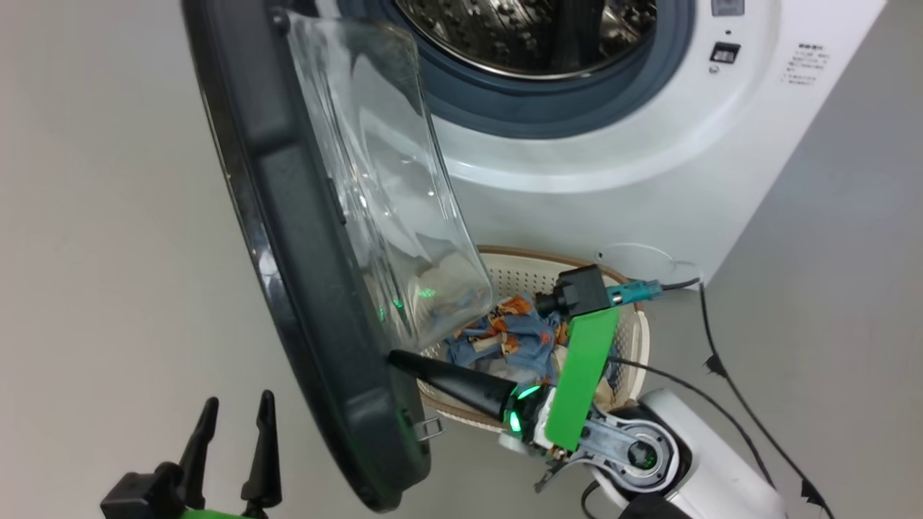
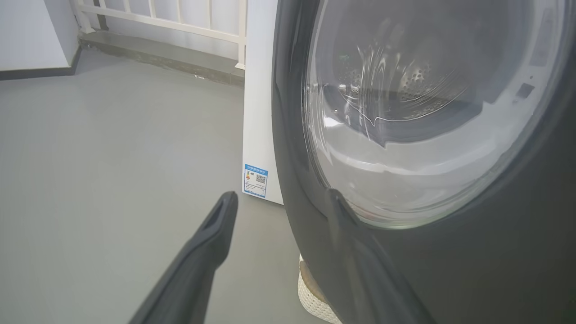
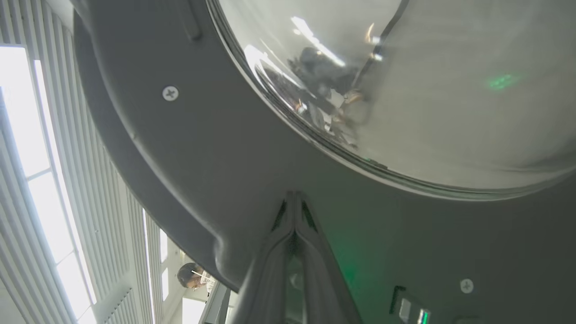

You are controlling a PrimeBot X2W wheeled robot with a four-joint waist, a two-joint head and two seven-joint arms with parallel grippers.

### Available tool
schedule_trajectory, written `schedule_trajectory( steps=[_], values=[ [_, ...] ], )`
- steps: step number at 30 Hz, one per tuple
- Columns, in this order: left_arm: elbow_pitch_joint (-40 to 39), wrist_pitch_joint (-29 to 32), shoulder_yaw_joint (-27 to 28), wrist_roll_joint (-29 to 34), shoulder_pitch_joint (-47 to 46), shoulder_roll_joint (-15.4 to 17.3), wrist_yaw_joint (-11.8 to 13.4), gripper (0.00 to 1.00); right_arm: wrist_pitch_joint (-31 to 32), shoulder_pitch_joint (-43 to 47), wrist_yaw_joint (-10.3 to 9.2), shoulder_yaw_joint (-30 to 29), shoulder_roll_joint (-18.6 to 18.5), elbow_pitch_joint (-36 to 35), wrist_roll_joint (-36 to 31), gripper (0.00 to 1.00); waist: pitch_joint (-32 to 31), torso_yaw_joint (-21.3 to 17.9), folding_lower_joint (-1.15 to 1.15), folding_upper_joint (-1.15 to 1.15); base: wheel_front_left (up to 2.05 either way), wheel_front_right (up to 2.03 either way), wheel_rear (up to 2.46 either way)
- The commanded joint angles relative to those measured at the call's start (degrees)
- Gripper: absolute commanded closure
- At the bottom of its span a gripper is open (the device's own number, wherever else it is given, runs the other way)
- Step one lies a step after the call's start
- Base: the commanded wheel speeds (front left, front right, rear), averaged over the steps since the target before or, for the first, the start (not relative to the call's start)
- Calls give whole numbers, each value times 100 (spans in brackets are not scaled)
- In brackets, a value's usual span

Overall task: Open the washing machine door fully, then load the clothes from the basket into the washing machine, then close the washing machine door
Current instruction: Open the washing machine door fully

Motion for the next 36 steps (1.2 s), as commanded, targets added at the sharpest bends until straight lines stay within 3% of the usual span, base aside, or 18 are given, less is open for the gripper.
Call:
schedule_trajectory(
  steps=[1,18,24,26,27,29,32,36],
  values=[
    [-136,-37,155,-44,-36,75,35,0,-50,56,11,171,216,-187,81,100,-102,94,0,0,0,0,0],
    [-119,-37,113,-69,93,75,95,0,-571,80,11,589,218,-52,328,100,-309,256,0,0,0,0,0],
    [-45,-37,239,47,152,75,112,0,-803,184,11,515,216,-136,-18,100,-486,197,0,0,0,0,0],
    [-4,-37,287,71,174,75,112,0,-930,253,11,463,125,-263,-232,60,-567,175,0,0,0,0,0],
    [17,-37,325,90,190,75,114,0,-1014,288,11,468,48,-343,-364,51,-606,154,0,0,0,0,0],
    [42,-37,424,158,227,75,117,0,-1277,384,11,477,-108,-518,-584,0,-679,96,0,0,0,0,0],
    [66,-37,505,214,254,75,115,0,-1615,458,11,501,-319,-661,-827,0,-740,42,0,0,0,0,0],
    [109,-37,613,287,301,75,94,0,-2620,624,11,553,-754,-822,-1234,0,-839,-38,0,0,0,0,0]
  ],
)
